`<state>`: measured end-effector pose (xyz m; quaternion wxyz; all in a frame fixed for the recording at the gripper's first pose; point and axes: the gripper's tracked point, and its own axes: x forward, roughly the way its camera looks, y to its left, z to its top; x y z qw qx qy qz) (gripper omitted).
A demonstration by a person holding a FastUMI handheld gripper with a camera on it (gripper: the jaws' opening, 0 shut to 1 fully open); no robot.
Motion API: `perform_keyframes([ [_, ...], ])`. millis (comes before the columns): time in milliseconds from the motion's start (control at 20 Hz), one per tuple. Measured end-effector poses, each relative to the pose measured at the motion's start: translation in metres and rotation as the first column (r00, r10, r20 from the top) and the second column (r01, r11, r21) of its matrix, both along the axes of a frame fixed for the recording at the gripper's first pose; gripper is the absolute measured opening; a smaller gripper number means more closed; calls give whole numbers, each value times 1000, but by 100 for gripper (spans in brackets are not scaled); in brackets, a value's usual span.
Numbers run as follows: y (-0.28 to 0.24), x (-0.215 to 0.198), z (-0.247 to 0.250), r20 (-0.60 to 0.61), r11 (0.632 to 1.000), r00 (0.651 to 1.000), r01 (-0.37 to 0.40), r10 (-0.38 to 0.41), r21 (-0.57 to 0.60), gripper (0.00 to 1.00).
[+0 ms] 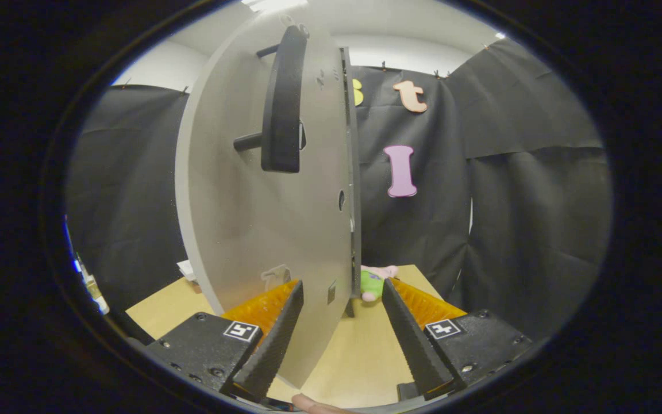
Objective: Open the shoe cabinet door, grab the shoes and put them into the shoe cabinet, then close the shoe cabinet door.
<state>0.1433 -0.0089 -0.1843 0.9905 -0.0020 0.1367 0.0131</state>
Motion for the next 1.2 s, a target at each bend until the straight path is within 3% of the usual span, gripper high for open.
perform_keyframes([
  [550, 39, 28, -20, -5, 1000, 1000, 19, -19, 23, 91],
  [750, 62, 33, -24, -4, 1000, 1000, -7, 7, 5, 91],
  [950, 104, 34, -30, -11, 993, 994, -112, 113, 45, 91],
  [1100, 164, 29, -42, -41, 939, 945, -317, 324, 132, 91],
  [1200, 174, 21, -53, -72, 936, 943, -310, 325, 164, 91],
])
